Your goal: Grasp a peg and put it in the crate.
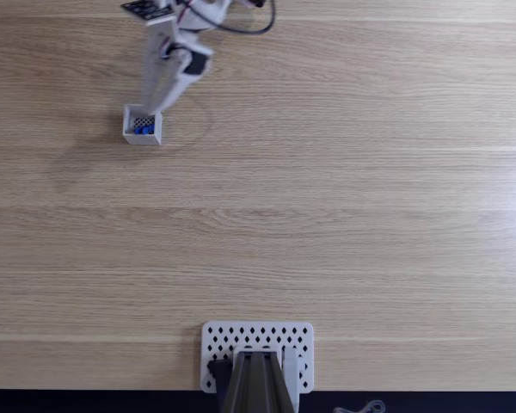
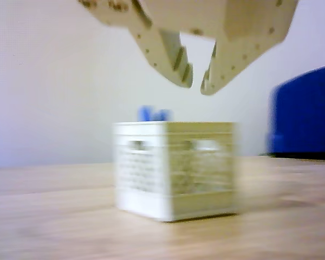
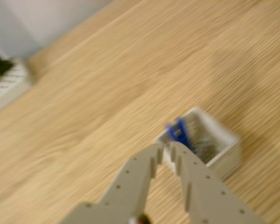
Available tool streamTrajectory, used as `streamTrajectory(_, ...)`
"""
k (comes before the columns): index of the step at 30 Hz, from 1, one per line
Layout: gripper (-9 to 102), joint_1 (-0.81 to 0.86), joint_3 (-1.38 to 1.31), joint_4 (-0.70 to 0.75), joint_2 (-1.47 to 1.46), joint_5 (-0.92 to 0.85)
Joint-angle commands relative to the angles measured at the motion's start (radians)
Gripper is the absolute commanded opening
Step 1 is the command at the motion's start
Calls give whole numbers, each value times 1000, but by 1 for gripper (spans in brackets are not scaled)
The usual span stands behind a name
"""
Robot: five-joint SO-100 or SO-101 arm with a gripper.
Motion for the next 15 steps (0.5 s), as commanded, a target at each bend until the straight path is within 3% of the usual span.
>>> streamTrajectory(1, -1, -97, 61, 112, 354, 213)
streamTrajectory(15, -1, -485, 104, 925, 1043, 1144)
